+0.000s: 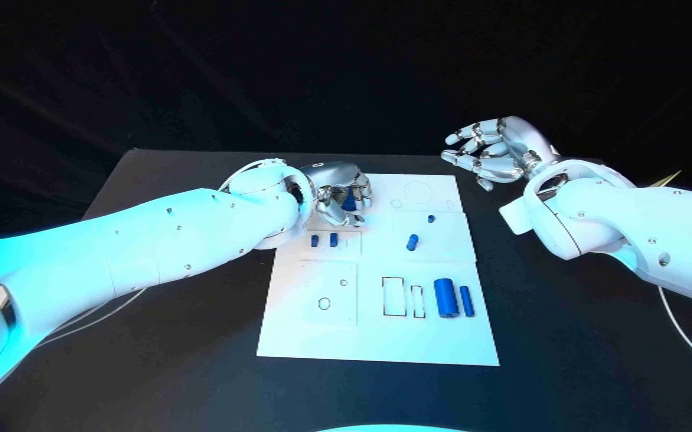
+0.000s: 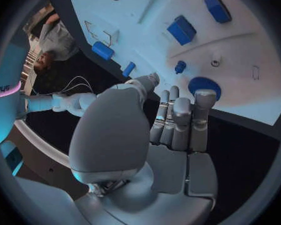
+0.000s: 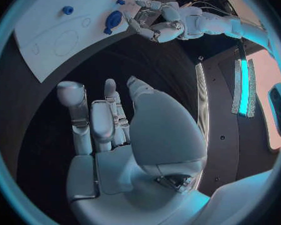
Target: Assemble the parts on the task board
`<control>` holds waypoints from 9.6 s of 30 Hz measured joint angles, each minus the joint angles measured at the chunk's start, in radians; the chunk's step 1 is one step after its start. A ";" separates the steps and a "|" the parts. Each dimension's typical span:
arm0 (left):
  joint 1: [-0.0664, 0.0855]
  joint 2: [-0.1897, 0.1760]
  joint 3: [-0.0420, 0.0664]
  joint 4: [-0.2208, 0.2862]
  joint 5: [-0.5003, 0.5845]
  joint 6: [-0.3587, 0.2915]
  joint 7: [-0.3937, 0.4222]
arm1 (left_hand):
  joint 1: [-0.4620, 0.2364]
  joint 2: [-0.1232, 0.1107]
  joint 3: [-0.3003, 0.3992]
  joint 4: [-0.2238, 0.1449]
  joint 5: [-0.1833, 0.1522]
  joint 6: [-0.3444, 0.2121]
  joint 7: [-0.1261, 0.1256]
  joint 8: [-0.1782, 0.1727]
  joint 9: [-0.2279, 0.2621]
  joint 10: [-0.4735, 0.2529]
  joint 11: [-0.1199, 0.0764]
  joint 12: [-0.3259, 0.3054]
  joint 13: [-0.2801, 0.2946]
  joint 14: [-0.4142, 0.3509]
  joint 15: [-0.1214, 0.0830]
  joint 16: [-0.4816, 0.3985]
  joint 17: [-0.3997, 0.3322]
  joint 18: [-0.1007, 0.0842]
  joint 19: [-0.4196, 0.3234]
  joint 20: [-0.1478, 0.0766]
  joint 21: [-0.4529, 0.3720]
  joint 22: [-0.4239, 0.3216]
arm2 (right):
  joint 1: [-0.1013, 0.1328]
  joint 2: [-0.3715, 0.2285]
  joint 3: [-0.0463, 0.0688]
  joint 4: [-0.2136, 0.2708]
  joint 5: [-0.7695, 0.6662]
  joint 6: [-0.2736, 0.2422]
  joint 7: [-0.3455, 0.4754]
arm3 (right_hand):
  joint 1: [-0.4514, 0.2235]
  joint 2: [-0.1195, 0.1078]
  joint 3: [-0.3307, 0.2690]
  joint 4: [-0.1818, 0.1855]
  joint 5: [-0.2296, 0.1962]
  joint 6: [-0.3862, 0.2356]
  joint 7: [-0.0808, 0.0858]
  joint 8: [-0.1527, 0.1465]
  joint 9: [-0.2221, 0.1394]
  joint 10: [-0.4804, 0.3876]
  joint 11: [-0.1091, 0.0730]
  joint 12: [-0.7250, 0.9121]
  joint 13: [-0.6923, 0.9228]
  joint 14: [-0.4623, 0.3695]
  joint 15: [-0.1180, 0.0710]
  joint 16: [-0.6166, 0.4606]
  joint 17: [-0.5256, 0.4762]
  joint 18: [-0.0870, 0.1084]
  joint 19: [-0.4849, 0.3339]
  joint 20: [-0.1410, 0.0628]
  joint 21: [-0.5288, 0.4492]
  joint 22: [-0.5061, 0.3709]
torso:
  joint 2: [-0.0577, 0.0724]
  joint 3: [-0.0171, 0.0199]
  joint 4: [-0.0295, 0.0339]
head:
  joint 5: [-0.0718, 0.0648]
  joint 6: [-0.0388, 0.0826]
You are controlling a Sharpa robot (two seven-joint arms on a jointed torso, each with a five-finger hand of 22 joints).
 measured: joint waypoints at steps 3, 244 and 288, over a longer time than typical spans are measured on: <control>0.000 0.012 -0.001 -0.016 -0.013 0.018 -0.008 | 0.000 0.000 -0.001 -0.001 0.000 0.002 -0.002 0.000 0.000 0.000 0.000 -0.004 -0.002 0.002 0.000 0.006 0.006 0.000 0.006 -0.003 0.009 0.014 | 0.000 0.001 0.000 -0.001 0.001 -0.003 0.003 | 0.000 0.000 0.001 0.000 0.000 0.000 0.000 0.000 -0.001 0.003 0.003 -0.009 -0.013 0.000 0.000 -0.002 -0.006 0.000 0.003 0.000 -0.003 -0.002 | 0.000 0.0000 0.0000 | -0.001 -0.001; -0.012 -0.136 0.031 0.026 0.071 0.095 -0.075 | -0.103 0.006 0.095 -0.122 -0.006 0.039 -0.003 -0.190 -0.019 0.052 0.011 -0.116 -0.015 0.066 0.005 0.085 -0.002 -0.030 0.077 0.001 0.116 0.141 | -0.010 0.000 -0.001 -0.034 0.060 0.021 0.030 | 0.043 -0.069 0.194 -0.147 0.004 0.014 0.022 0.031 -0.045 0.009 0.031 -0.185 -0.439 -0.045 0.017 -0.337 -0.335 0.046 -0.007 0.007 -0.401 -0.377 | -0.001 -0.0024 0.0012 | -0.001 -0.014; -0.009 -0.399 0.079 0.224 1.209 -0.034 0.246 | -0.072 0.062 0.092 -0.120 -0.006 0.084 0.052 -0.166 -0.014 0.027 0.023 -0.054 -0.013 -0.212 0.018 -0.191 -0.483 0.033 -0.234 0.015 -0.240 -0.233 | -0.076 0.077 -0.005 -0.038 -0.842 0.309 -0.279 | -0.054 -0.133 0.316 -0.230 -0.022 0.074 0.001 0.007 -0.047 0.091 0.015 -0.257 -0.471 0.022 0.007 0.163 0.186 -0.040 0.103 0.004 0.330 0.229 | 0.001 -0.0034 0.0018 | -0.072 0.005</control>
